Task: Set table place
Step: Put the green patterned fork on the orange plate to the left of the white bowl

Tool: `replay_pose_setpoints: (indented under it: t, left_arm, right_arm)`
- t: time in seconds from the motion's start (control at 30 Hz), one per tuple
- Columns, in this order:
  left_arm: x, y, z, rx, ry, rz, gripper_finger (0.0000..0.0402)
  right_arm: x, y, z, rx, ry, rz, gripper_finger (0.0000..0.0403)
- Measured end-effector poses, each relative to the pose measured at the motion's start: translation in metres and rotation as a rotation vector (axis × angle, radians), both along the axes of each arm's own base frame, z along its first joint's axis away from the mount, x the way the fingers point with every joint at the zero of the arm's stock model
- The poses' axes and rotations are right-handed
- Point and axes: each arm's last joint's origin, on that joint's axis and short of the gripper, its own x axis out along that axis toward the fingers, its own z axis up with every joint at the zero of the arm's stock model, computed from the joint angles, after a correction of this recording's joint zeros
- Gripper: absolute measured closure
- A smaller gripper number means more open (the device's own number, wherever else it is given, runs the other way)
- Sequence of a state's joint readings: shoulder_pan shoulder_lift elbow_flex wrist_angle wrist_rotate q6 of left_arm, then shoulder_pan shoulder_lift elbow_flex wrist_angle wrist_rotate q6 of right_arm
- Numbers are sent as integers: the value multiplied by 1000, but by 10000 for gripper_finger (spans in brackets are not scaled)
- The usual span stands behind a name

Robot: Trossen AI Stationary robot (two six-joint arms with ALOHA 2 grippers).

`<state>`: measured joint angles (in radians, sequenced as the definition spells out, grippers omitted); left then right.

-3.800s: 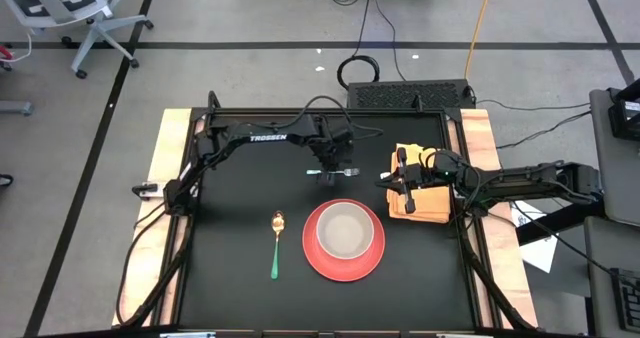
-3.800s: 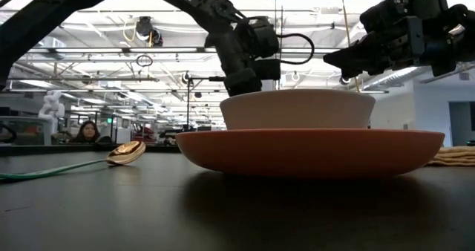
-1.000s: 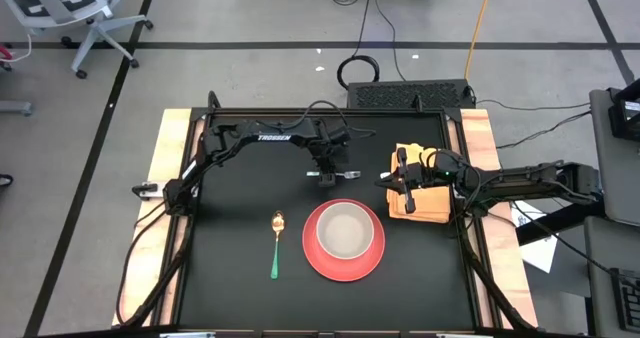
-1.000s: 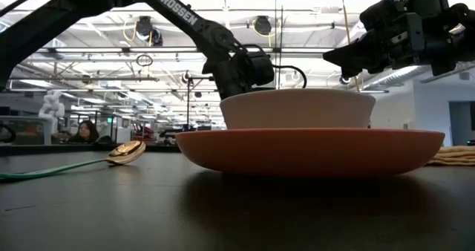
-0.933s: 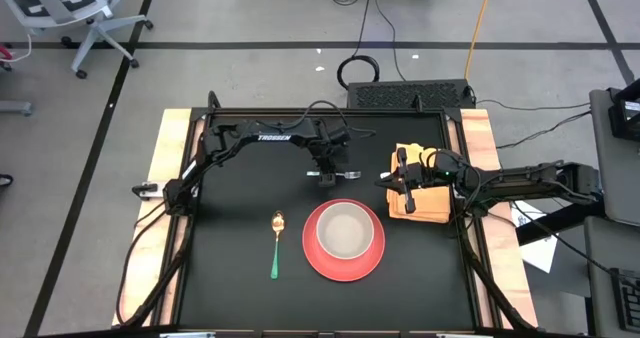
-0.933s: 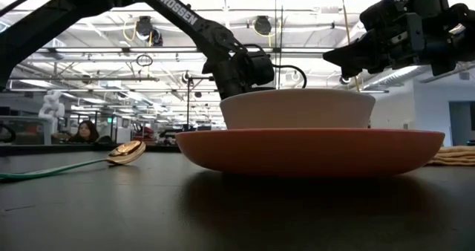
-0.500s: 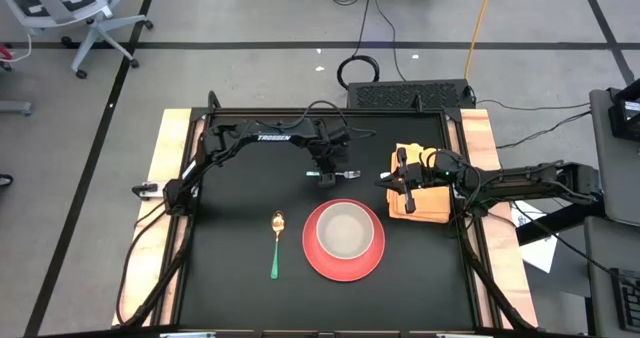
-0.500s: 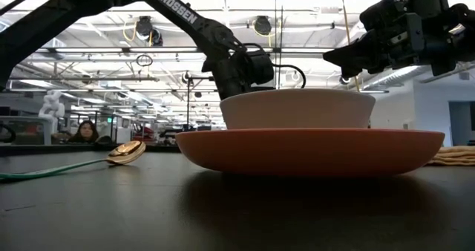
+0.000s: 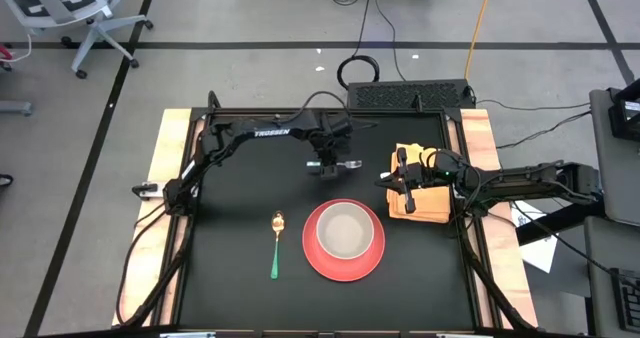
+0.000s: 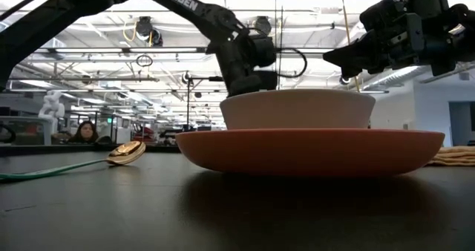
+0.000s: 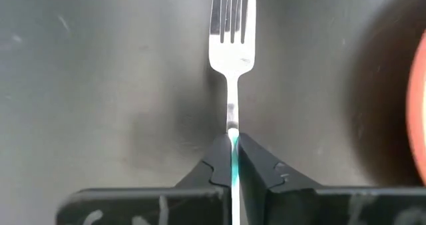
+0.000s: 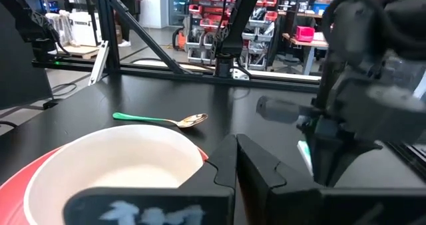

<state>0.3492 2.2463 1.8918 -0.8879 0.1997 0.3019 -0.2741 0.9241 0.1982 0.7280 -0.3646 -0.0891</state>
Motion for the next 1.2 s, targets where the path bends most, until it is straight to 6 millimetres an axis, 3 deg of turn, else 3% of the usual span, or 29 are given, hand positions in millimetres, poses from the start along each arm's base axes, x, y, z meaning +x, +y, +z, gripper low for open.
replay_pose_setpoints:
  t: [0.17, 0.5, 0.77, 0.97, 1.2]
  left_arm:
    - [3, 1, 14, 2, -24, 10, 384]
    - [2, -2, 16, -81, -23, 42, 389]
    - [7, -18, 17, -287, -37, 87, 393]
    - [13, -39, 21, -348, -50, 49, 391]
    - [10, -37, 31, -327, -75, 61, 387]
  right_arm:
    - [0, 0, 0, 0, 0, 0, 403]
    - [0, 0, -1, 3, 8, 0, 403]
    - [0, 0, -1, 20, 12, -1, 403]
    - [0, 0, -4, 28, 39, -1, 403]
    - [0, 0, -5, 39, 53, -2, 403]
